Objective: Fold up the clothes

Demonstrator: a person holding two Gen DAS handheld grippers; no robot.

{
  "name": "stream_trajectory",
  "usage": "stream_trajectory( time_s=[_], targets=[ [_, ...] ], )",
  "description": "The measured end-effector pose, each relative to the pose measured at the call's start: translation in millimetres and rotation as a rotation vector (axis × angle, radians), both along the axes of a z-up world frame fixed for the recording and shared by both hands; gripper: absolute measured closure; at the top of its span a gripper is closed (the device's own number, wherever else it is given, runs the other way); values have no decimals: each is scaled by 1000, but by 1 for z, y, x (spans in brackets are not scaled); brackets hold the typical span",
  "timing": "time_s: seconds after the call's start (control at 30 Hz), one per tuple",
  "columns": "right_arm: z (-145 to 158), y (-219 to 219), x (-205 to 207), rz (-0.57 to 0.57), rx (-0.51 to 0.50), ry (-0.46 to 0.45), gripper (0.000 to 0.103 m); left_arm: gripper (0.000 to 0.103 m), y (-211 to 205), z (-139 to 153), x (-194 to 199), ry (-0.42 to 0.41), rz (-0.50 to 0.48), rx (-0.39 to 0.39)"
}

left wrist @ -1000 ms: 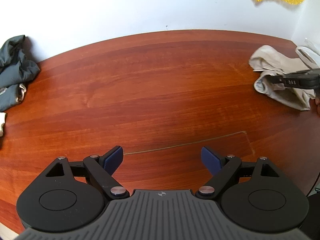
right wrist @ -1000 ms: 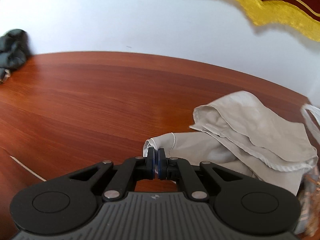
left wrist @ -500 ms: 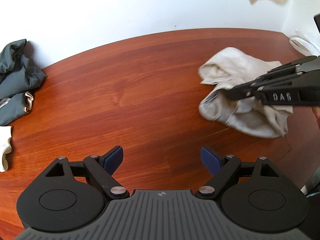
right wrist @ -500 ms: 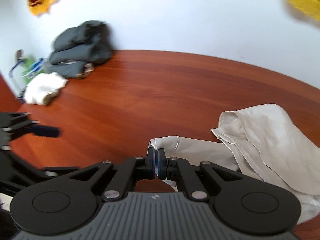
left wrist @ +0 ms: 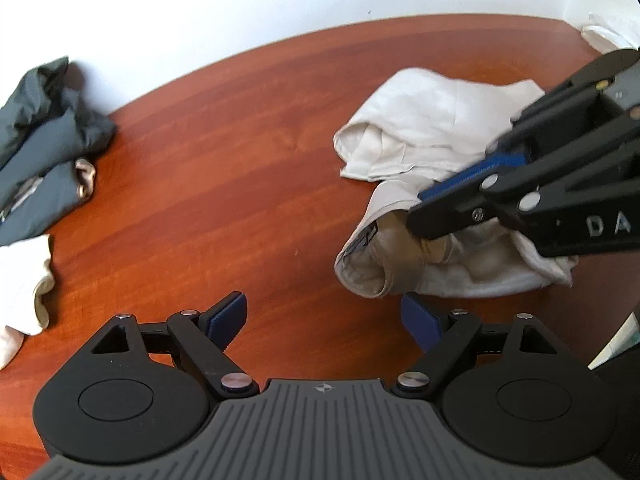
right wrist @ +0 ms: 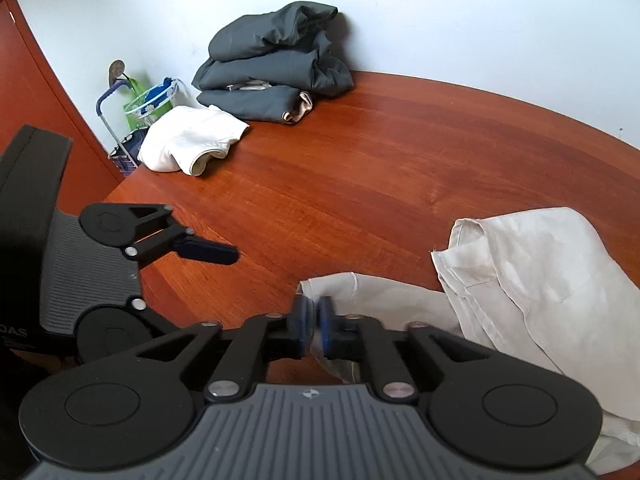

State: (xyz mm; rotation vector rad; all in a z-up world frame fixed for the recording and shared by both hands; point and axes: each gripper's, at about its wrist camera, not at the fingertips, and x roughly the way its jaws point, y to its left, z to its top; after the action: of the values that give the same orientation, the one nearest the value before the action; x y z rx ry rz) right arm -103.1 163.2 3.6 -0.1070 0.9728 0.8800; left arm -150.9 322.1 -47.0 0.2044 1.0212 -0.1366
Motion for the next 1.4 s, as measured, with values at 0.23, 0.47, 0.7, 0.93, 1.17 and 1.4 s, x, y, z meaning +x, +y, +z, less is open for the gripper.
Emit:
stream_trajectory(
  time_s=[0.23,0.47,0.7,0.93,1.17,1.4],
  targets=[
    [-8,-16,2,-34,-60,-15,58,18,-2,-1,-4,22,-2,-12],
    [-23,-60,13,-70,-146,-25,58,18,-33,-3,6,19,-26,-32],
    [-45,-98,28,-69,-241,-58,58,18,-69,-7,14,26,-41,-66],
    [-73,-117,44,-4,-304,-89,58,23,-104,-17,23,35,-53,-71],
    [-89,-105,55,101,-344,-163,58,38,-125,-35,29,66,-29,-62],
    [-94,-104,71,121,-376,-225,100,46,-136,-48,31,87,-8,-46]
  ],
)
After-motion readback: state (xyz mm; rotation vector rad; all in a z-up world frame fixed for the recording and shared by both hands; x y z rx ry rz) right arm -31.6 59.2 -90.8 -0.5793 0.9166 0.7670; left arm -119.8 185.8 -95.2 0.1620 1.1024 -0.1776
